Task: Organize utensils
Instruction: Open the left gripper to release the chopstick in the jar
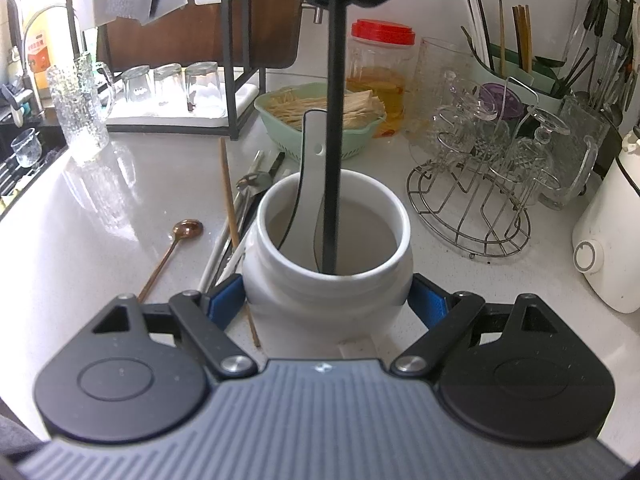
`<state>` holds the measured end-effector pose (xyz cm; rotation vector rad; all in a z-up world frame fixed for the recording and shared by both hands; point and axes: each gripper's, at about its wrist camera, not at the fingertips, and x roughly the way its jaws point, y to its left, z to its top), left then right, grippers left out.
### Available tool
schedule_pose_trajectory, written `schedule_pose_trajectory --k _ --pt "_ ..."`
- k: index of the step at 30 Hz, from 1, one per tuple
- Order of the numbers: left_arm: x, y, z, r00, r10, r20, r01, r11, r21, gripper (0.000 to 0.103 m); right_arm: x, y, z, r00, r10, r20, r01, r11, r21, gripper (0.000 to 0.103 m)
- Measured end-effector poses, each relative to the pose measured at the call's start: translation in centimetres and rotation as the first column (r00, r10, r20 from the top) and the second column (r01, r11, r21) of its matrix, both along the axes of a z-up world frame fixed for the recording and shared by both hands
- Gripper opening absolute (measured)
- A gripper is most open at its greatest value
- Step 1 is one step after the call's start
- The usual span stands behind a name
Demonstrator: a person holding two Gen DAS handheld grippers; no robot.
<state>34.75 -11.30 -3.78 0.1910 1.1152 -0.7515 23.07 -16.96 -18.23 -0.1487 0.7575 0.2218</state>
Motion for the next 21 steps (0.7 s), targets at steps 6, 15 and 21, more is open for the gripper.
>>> schedule_pose_trajectory --k 6,15,21 --pt "0.0 0.1 0.0 1.000 0.009 -0.012 -0.009 1.000 -0.014 0.006 -0.1 0.2 -0.1 1.000 -0.009 0.002 0.009 1.000 0.000 0.090" --pt "-0.3 1.5 1.0 0.997 0.067 0.036 -0.065 0.996 -0.062 0.033 0.1 0.1 -0.1 1.000 0.016 -0.002 -0.016 1.000 -0.006 0.090" --pt "-1.3 3.0 2.6 0.985 0.133 0.112 -0.121 0.987 -0.106 0.033 0.1 0.0 -0.1 1.000 0.019 -0.001 -0.019 1.000 -0.001 0.090"
